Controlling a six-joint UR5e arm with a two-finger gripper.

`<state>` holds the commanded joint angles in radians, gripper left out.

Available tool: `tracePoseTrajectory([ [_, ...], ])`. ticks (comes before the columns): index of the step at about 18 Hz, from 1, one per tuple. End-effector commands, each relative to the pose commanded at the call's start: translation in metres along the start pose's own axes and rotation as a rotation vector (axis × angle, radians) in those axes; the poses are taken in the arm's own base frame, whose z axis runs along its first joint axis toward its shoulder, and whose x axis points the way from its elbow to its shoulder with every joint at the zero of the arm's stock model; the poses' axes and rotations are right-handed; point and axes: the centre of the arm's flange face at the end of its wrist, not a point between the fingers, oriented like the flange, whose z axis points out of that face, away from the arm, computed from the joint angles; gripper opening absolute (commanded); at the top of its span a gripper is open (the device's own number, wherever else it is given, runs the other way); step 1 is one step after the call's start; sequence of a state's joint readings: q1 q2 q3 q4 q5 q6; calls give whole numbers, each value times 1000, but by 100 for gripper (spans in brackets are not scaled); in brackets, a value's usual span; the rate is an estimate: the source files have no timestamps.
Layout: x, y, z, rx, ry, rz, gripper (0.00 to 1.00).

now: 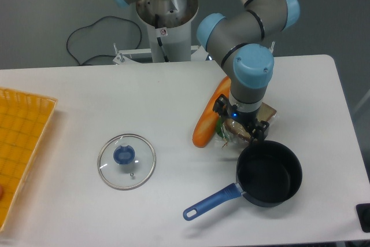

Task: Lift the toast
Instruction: 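Lower the gripper down onto the brown toast slice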

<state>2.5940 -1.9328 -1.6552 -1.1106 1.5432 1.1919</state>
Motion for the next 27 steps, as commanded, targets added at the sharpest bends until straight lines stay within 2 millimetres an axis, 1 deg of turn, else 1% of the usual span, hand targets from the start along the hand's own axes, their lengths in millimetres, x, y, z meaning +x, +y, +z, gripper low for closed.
tracePoseTrajectory([
  [2, -1, -2, 5, -4, 5, 4, 100],
  [5, -3, -4, 7, -1, 2, 31, 100],
  [7, -1, -11, 11, -2, 6, 57, 100],
  [9, -1, -13, 17, -6, 16, 59, 100],
  [11, 2, -18, 18, -7, 16, 69, 100],
  [14, 1, -19, 22, -10, 22, 70, 99],
  [19, 3, -22, 27, -11, 26, 76, 95],
  [20, 2, -23, 30, -12, 28, 77, 95],
  [27, 5, -28, 36, -20, 35, 86, 94],
])
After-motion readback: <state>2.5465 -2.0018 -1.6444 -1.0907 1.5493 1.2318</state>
